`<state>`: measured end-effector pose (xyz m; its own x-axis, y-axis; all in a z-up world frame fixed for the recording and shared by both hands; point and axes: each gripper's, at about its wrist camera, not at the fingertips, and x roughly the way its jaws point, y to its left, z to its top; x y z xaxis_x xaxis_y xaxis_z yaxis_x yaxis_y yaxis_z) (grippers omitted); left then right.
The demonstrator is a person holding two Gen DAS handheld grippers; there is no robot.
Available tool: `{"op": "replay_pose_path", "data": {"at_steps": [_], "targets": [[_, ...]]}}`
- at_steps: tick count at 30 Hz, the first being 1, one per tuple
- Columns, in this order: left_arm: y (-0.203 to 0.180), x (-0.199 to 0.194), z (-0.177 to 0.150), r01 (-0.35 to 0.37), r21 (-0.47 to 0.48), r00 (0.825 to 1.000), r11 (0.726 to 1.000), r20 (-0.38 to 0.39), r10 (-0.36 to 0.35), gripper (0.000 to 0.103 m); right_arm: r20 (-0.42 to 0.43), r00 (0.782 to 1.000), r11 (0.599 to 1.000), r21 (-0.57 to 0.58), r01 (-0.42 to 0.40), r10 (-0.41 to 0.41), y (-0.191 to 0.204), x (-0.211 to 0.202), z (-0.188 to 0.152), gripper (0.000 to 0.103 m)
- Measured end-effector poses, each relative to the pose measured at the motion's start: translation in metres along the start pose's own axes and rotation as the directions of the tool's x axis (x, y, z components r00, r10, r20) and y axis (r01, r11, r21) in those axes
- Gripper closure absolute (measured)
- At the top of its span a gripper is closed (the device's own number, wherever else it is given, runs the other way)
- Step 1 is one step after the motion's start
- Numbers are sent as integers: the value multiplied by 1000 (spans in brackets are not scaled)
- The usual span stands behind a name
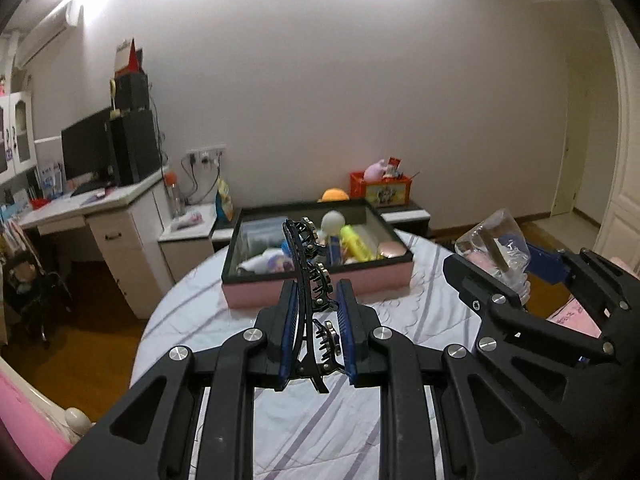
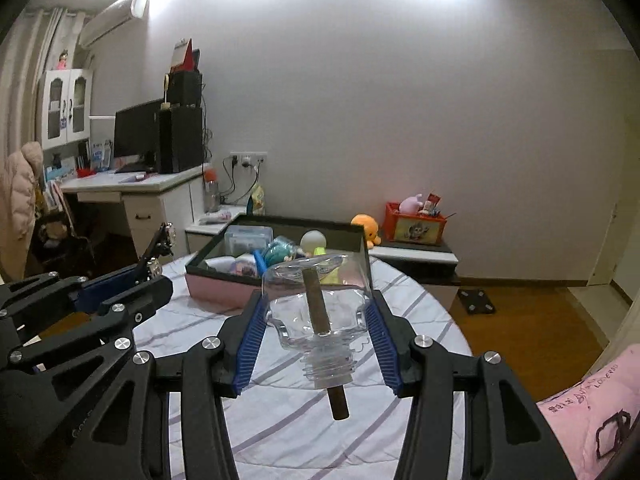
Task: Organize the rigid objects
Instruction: 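Lift the hair clip and glass bottle up over the pink box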
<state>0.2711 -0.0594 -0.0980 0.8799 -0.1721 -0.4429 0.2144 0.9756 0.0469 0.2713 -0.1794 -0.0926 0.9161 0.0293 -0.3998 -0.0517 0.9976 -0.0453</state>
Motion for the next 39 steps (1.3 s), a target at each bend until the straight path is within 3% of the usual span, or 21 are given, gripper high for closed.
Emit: {"op": "replay_pose_path", "data": {"at_steps": [7,14,17,31,39], "targets": [[-3,-31,10,-33,-6,995,999,90,34,83,85,996,1000,17,5,-7,-1,-31,11,51],[-7,-58,17,-114,23,975,993,194,107,83,161,987,1000,27,8,-12,3,-50,20,51],[-7,-64,19,-108,17,969,994,224,102,83,194,981,999,28,18,-23,4,-58,22,51],[-6,-62,30,-127,30,948,991,297,113,83,249,968,999,47,19,-30,1,-62,24,51],[-6,-45,36,-133,27,945,991,306,119,83,263,964,999,42,20,-30,3,-52,32,51]]}}
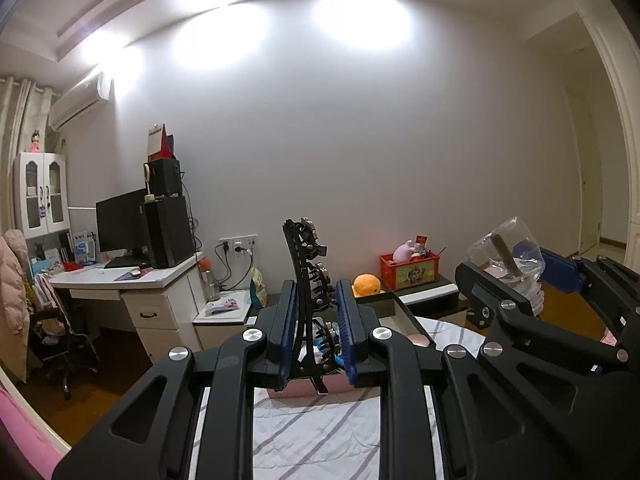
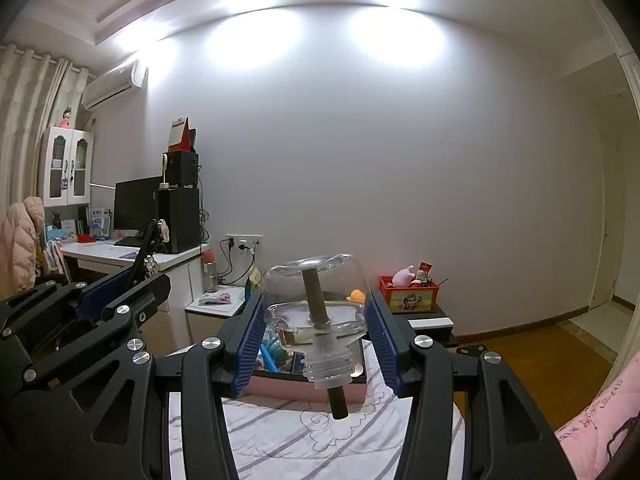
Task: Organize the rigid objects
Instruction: 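Lift the hair clip and glass bottle up over the pink box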
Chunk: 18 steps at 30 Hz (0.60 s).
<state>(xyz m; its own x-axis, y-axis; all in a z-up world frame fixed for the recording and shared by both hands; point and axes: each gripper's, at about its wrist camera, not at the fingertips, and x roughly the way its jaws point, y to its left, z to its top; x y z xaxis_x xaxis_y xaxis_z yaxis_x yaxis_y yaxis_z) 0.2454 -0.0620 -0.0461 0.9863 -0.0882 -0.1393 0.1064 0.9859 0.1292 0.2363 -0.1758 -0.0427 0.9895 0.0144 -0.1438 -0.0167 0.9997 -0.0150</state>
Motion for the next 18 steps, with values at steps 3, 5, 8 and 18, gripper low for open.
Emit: {"op": "replay_pose_path", "data": {"at_steps": [3,5,8,18], "targets": [[2,11,-1,2,-4,1000,1000,-5,-2,84,-5,1000,1000,-11,1,-1,3,10,0,51],[1,22,-2,-1,2,1000,1000,-11,1,84,-12,1000,1000,-17,-4,3,4,20,1,51],[1,48,-4,-1,12,999,1000,-35,1,85,-29,1000,1000,-30,-2,2,6,41,1,51],[9,179,-24,44,20,974,999,-221,-39,85,-172,985,997,-72,-17,4,9,163,-11,51]]}}
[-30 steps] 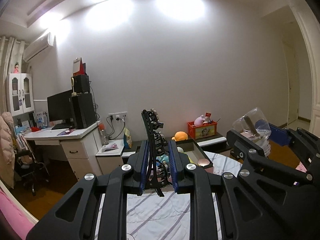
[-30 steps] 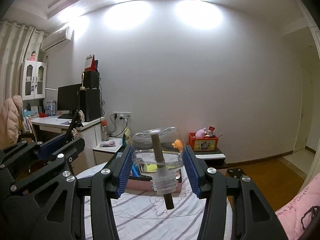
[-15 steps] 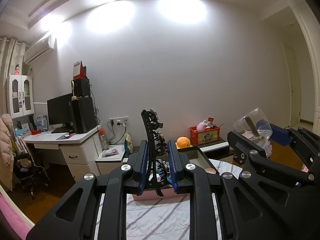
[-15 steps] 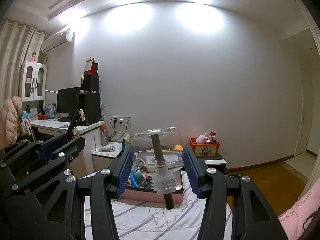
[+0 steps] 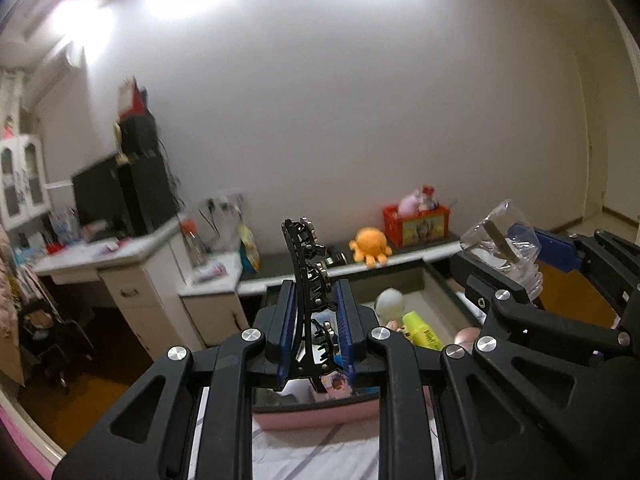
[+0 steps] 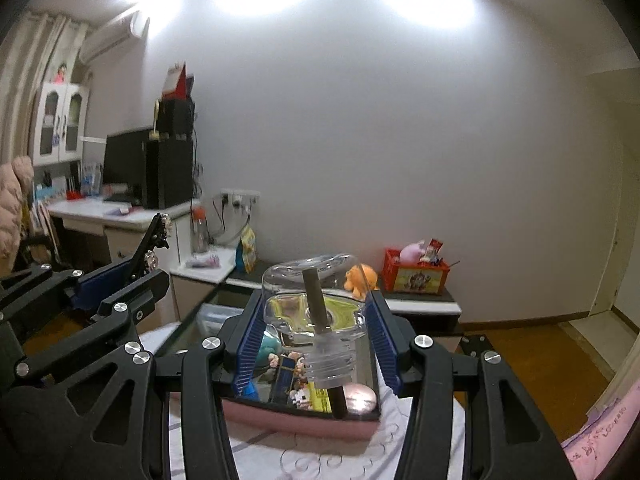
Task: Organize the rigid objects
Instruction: 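Lift the hair clip and glass bottle up over the pink box, then lower both items into the pink box and open both grippers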
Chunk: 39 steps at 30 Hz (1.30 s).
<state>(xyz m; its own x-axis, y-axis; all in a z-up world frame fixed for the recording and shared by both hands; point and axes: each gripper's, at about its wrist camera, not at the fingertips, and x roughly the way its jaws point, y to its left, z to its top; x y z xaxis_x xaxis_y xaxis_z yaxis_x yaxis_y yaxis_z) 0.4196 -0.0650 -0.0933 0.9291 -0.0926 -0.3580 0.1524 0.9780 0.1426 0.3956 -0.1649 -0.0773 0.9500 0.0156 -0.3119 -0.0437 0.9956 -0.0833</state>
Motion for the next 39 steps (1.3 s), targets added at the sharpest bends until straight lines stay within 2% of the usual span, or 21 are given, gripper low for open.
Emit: {"op": "replay_pose_path", "data": {"at_steps": [4,10,16,18,21,25,26,27,29,31,34,37,39], "targets": [[2,65,-5,28,-7,993,1000,-119,-29,85,-101,995,1000,-8,-15,14,0,62,-4,51],[-4,136,-24,67,-19,961,998,-267,-70,85,-248,968,999,-16,-30,25,-2,133,-29,51],[-17,171,-37,75,30,939,997,-340,-61,84,-332,943,999,-20,-34,26,-10,170,-48,51],[-21,174,-39,69,51,941,996,-334,-48,84,-328,945,999,-35,-28,15,-11,174,-49,51],[-21,177,-39,56,50,939,997,-342,-36,75,-331,943,999,-17,-41,33,-16,178,-51,51],[-12,178,-37,29,41,936,999,-352,-13,50,-328,944,1000,-5,-26,23,-21,174,-50,49],[-6,179,-36,14,39,937,999,-350,0,44,-323,946,1000,-4,-17,15,-21,174,-48,43],[-1,177,-35,-1,34,938,999,-346,13,42,-317,948,1000,-9,8,-11,-23,171,-46,29],[7,173,-33,-17,11,940,1000,-340,20,22,-310,950,999,-6,43,-42,-28,168,-42,17],[16,163,-31,-25,-29,944,999,-329,14,17,-304,953,999,39,10,3,-34,161,-38,17],[24,142,-25,-29,-55,956,998,-293,12,15,-286,957,997,69,-20,39,-35,142,-33,12],[31,111,-19,-56,-58,968,997,-249,40,1,-256,965,996,79,-37,56,-32,120,-25,12],[37,86,-15,-57,-75,978,996,-206,40,0,-223,972,995,85,-52,70,-31,97,-18,11]]}}
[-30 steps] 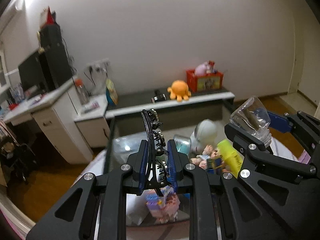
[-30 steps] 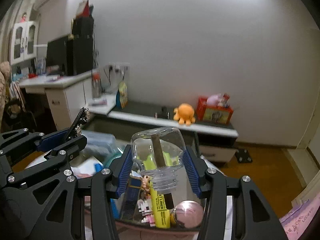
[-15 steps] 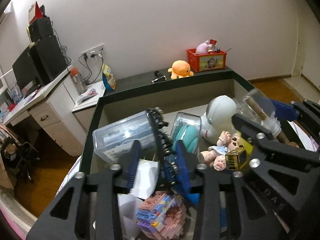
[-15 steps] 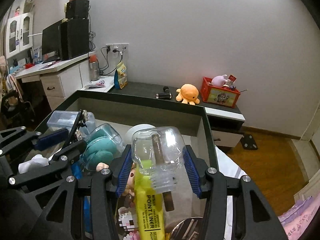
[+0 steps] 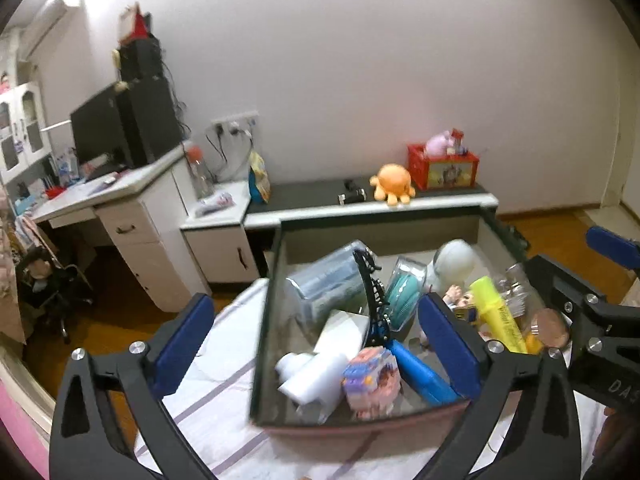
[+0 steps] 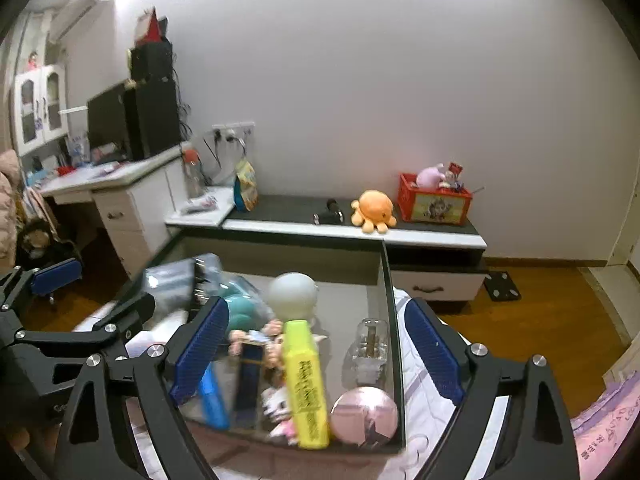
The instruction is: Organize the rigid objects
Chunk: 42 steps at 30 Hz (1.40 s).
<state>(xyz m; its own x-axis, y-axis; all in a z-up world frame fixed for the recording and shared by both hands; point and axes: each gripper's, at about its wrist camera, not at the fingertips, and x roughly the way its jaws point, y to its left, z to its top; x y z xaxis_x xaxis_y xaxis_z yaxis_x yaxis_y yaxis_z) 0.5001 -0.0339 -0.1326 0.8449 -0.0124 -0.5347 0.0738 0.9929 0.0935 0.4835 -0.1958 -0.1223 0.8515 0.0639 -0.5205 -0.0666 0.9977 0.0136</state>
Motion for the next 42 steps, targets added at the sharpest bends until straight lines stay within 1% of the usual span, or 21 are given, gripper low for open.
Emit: {"op": "replay_pose_path", "data": {"at_steps": [4,6,10,14,20,22,23,25,28,31,34,37,42], "targets": [[10,-51,-2,-5,-24,996,1000,86,7,0,64,998,1000,-22,-18,20,11,-44,1,11],[12,-75,-5,1,-26,994,1000,108,2,0,84,996,999,-40,-25,28,17,-62,3,11],[15,-125,-14,-13,-29,984,999,179,18,0,136,989,997,-58,-44,52,28,-109,-5,11],[17,-173,-28,9,-29,975,1000,223,-2,0,177,981,996,-66,-68,79,33,-156,-19,11],[13,-240,-53,-3,-17,955,1000,297,7,0,221,970,994,-64,-94,106,39,-213,-43,11],[13,-263,-60,-4,-21,945,1000,327,11,0,241,965,994,-58,-92,104,40,-230,-49,11],[13,-275,-65,5,-25,939,1000,344,3,0,250,962,993,-62,-96,109,42,-239,-52,11],[14,-290,-71,16,-27,933,1000,360,-5,0,273,956,993,-64,-98,112,43,-256,-58,11],[13,-311,-81,11,-26,928,1000,372,0,0,289,952,994,-78,-77,96,46,-279,-65,11],[11,-331,-91,15,-25,922,1000,388,-4,0,300,949,994,-73,-83,102,46,-300,-75,11],[9,-352,-99,2,-16,913,1000,408,5,0,309,945,994,-70,-86,104,45,-317,-82,11],[6,-374,-104,-8,-13,900,1000,435,13,0,324,940,994,-77,-82,103,46,-335,-88,11],[4,-404,-112,-16,-19,878,1000,479,23,0,363,926,993,-80,-81,105,48,-367,-97,11]]}}
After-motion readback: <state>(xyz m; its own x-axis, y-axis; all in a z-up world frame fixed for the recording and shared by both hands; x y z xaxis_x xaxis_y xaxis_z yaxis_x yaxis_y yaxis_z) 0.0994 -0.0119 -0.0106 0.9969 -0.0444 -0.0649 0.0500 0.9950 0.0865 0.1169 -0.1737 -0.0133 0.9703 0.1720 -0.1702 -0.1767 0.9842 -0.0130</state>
